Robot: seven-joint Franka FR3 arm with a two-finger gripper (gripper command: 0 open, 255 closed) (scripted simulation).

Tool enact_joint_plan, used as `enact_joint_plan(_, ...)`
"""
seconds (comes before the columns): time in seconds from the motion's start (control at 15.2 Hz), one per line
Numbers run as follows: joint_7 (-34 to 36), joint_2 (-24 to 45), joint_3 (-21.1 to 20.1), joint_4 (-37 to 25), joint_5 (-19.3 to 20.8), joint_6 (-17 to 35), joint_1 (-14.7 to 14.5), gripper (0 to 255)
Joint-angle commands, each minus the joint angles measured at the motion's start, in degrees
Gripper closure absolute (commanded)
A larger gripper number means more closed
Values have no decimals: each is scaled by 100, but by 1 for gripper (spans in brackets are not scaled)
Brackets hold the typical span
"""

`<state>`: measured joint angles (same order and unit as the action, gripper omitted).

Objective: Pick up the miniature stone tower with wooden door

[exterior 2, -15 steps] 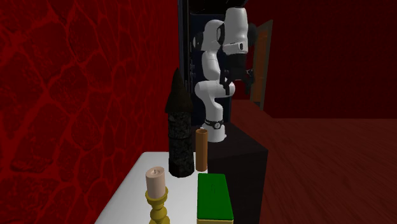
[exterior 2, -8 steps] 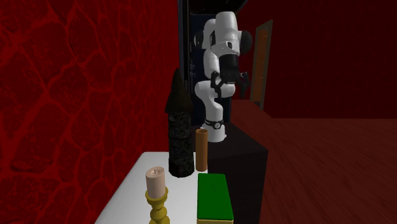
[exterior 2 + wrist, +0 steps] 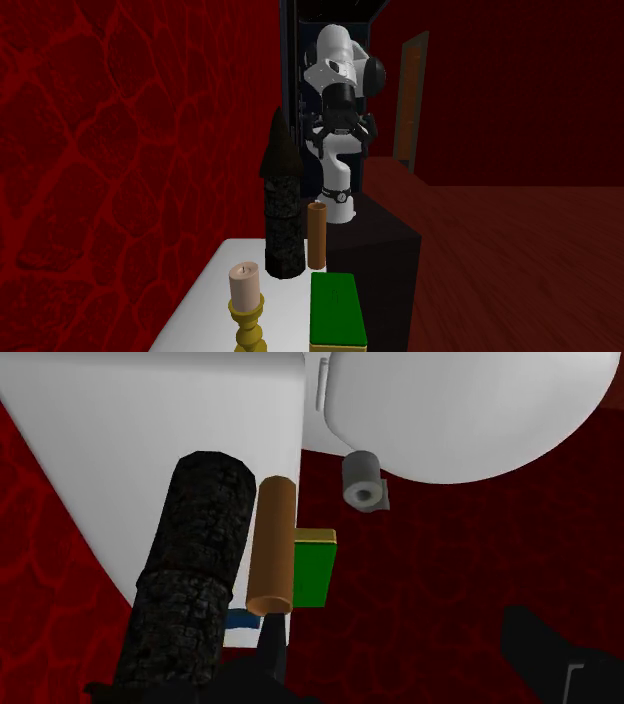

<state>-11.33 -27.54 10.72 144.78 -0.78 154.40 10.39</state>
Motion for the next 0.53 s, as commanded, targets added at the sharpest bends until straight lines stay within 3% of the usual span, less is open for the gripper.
enact_joint_plan(0.0,-75,228,161,-95,-119,541,-36,0)
enact_joint_plan(0.26,-435,721,698,-378,-579,1504,-363,0)
enact_joint_plan(0.46,-915,1051,1401,-655,-1159,2160,-984,0)
